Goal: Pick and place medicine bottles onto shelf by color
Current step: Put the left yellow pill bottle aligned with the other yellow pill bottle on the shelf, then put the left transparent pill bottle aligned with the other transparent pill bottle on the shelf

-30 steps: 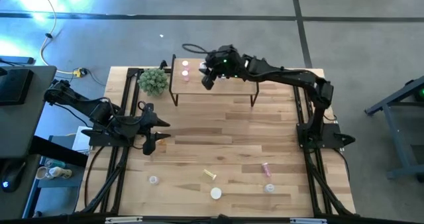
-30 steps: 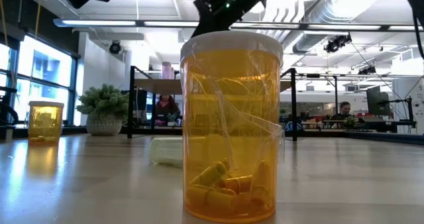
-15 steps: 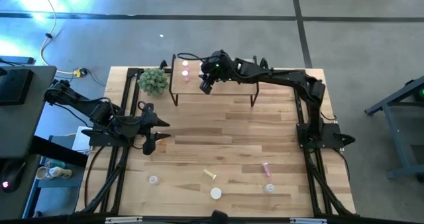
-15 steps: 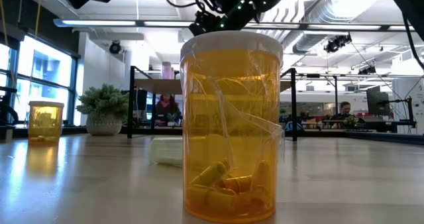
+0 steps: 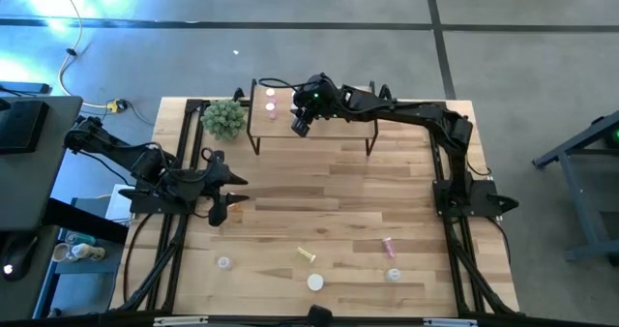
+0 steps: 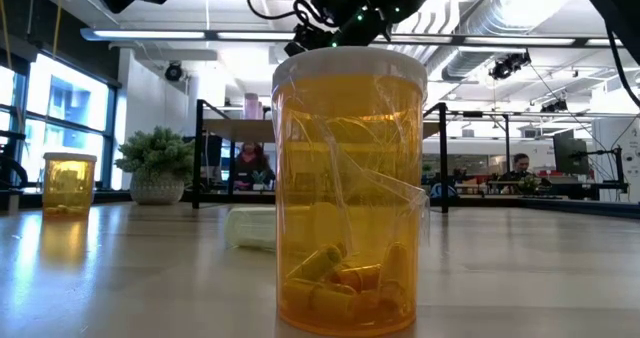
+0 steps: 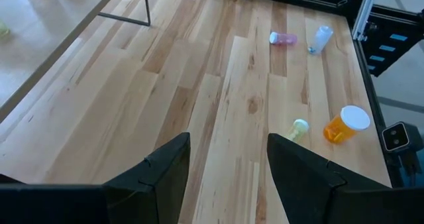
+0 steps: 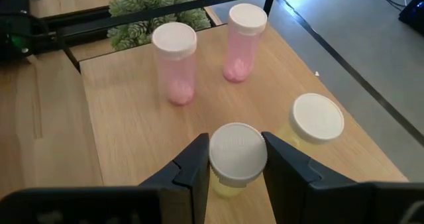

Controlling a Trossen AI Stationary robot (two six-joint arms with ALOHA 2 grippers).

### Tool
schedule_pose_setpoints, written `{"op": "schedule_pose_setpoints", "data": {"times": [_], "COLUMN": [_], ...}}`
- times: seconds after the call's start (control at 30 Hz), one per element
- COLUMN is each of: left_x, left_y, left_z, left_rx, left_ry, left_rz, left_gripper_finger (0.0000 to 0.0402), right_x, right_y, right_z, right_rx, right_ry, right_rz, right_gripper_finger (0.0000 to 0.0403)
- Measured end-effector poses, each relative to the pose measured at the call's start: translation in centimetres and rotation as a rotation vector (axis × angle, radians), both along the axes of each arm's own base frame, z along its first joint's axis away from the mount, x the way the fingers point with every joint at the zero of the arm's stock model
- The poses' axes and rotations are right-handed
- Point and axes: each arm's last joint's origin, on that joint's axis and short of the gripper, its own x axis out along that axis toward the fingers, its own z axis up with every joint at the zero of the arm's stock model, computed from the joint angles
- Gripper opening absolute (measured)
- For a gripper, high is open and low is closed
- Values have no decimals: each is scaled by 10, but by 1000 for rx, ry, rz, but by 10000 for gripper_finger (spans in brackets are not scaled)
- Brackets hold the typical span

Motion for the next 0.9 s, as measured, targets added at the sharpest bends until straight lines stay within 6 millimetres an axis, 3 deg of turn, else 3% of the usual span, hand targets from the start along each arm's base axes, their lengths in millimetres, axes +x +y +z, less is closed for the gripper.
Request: {"op": "schedule_pose_setpoints", "data": {"times": [0.13,0.5,0.9], "left_x": [0,0,-1], "left_y": [0,0,0], "left_z": [0,0,-1], "left_rx": [0,0,4], "left_ry": [0,1,18], "left_rz": [0,0,1], "left_gripper_finger": [193,193,193], "right_x": [0,0,0], "right_y": [0,0,6], "right_z": [0,3,49], "right_rx": [-12,-14,9], "right_ry": [6,7,-22], "right_rz": [5,3,7], "right_gripper_finger": [110,181,186]}}
